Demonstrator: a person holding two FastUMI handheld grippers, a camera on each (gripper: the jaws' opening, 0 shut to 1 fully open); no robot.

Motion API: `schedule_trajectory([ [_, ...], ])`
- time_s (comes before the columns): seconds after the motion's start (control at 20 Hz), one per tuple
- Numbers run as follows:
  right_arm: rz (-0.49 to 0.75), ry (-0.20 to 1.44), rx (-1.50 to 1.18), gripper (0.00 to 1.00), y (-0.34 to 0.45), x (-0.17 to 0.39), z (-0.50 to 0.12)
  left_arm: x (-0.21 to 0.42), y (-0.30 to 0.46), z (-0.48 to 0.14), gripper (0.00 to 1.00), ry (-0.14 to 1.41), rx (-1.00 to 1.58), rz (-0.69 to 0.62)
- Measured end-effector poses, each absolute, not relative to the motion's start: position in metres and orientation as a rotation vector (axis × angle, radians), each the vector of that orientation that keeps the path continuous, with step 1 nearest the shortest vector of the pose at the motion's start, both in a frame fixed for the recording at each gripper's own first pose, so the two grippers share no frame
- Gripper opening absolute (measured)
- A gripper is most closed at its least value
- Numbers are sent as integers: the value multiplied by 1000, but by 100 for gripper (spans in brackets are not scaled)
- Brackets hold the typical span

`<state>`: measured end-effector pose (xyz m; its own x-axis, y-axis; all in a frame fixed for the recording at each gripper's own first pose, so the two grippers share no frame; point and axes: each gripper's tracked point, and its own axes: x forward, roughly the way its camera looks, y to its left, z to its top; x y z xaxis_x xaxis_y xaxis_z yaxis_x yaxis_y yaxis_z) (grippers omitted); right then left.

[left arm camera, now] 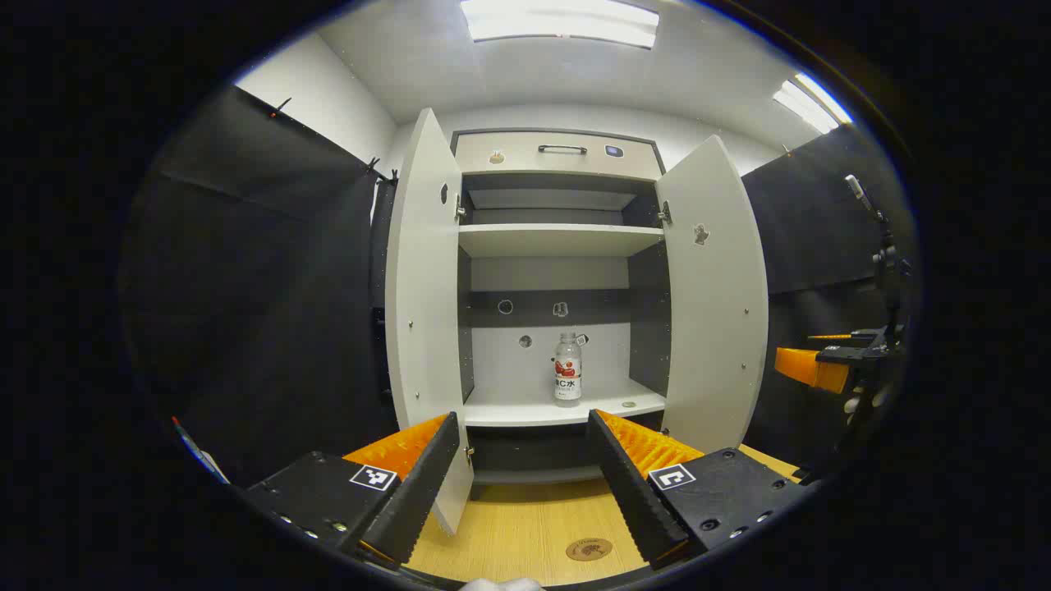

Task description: Grasp the bottle in the cabinet with the left hand and place it on the coaster, then close the right door with the right hand and the left door with the left hand.

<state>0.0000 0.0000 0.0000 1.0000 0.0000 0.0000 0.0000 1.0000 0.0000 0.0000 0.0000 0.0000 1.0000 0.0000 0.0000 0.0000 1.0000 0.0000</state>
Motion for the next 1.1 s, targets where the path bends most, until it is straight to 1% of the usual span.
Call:
schedule_trajectory([
  [0.2,12,-7,9,83,-3,-1,2,3,-5,-1,95,3,15,1],
  [0.3,19,-10,15,83,-4,-1,4,6,-7,0,94,7,22,4],
  [0.5,28,-14,17,83,-6,-2,6,10,-8,3,96,7,31,9],
  [0.75,31,-12,9,83,-10,-5,5,14,-10,3,96,9,29,12],
  [1.1,60,3,-5,83,-11,7,5,32,-13,5,96,9,9,26],
])
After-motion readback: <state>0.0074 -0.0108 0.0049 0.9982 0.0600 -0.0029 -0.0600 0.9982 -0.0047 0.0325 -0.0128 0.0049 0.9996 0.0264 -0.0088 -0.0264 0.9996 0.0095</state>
